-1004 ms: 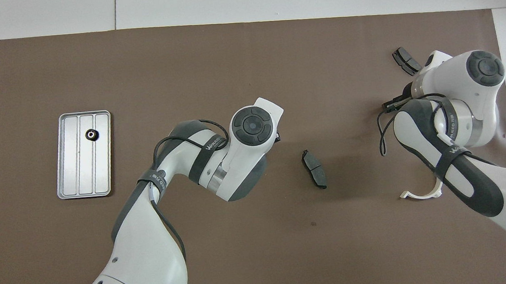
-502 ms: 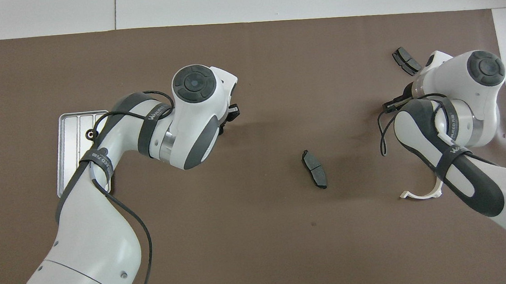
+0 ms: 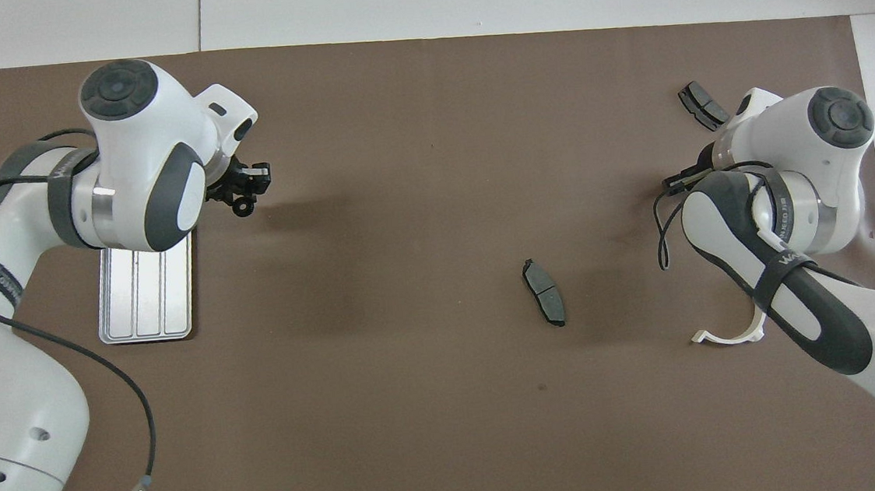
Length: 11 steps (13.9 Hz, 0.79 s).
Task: Pick bearing gear from pile to tray
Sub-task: 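Carry the second gear to the metal tray and release it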
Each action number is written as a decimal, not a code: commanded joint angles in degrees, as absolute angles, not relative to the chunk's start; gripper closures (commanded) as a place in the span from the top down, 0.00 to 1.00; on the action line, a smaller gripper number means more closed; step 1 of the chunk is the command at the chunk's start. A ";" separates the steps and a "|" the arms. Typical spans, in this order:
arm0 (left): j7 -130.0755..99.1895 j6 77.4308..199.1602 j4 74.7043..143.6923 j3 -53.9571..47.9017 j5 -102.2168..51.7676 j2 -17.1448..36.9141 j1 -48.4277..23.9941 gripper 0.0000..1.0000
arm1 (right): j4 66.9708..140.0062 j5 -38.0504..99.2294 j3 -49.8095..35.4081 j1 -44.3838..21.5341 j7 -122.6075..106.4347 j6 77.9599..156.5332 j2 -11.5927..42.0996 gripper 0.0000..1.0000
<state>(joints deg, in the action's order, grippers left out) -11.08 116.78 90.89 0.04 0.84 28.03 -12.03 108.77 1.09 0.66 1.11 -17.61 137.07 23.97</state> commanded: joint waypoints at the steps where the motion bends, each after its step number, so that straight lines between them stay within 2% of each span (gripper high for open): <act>1: -2.14 116.54 96.93 -0.70 0.97 23.30 -7.40 0.04 | 108.99 2.11 0.26 1.67 -16.71 136.76 23.82 0.44; 3: 2.79 116.54 98.87 -0.79 0.88 22.07 -4.67 0.05 | 109.07 2.11 0.26 1.67 -16.61 136.76 23.82 0.43; 4: 5.07 116.63 100.10 -0.79 0.88 21.36 -3.70 0.05 | 109.07 2.11 0.26 1.67 -16.70 136.84 23.82 0.37; 6: 8.77 117.94 103.26 -0.79 0.88 20.04 -1.68 0.05 | 109.07 2.11 0.26 1.67 -16.61 136.85 23.82 0.10; 7: 10.88 119.08 105.45 -0.79 0.70 19.26 -0.80 0.05 | 109.07 2.11 0.26 1.67 -16.61 136.76 23.82 0.00; 11: 16.52 127.77 115.11 -0.88 -0.35 16.09 2.20 0.05 | 108.98 2.11 0.26 1.67 -16.52 136.67 23.73 0.00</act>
